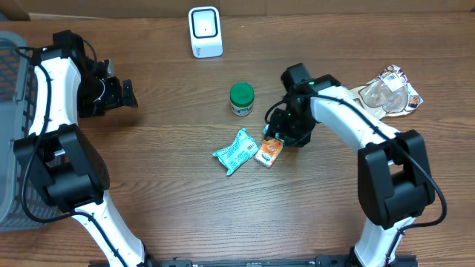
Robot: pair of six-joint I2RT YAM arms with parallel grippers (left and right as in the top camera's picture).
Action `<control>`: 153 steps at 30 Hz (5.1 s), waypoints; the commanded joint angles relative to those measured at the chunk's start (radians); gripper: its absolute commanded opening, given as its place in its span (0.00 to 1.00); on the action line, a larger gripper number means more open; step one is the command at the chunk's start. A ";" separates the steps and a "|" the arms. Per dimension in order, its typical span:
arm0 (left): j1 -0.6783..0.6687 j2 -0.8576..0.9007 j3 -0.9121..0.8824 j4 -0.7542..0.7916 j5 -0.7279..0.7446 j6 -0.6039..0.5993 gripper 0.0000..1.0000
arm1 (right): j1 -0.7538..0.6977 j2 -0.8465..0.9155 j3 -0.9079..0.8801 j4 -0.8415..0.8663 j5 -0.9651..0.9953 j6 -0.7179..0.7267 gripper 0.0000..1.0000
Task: Scan the item barcode
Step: 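Move the right gripper over to the teal packet, then grasp the teal packet with the right gripper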
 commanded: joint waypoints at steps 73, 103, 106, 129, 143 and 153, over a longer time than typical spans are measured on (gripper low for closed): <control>-0.002 -0.013 0.010 0.001 0.000 0.002 1.00 | 0.341 0.059 0.030 0.093 -0.130 -0.092 0.59; -0.002 -0.013 0.010 0.001 0.000 0.002 1.00 | 0.062 -0.088 0.240 -0.149 -0.051 -0.380 0.73; -0.002 -0.013 0.010 0.001 0.000 0.002 0.99 | 0.062 -0.088 0.230 -0.135 -0.051 -0.380 0.73; -0.002 -0.013 0.010 0.001 0.000 0.002 1.00 | 0.063 -0.070 0.074 0.051 -0.127 -0.357 0.71; -0.002 -0.013 0.010 0.001 0.000 0.002 0.99 | 0.119 0.080 0.073 0.088 -0.195 -0.306 0.67; -0.002 -0.013 0.010 0.001 0.000 0.002 1.00 | 0.173 0.140 0.010 0.170 -0.211 -0.098 0.46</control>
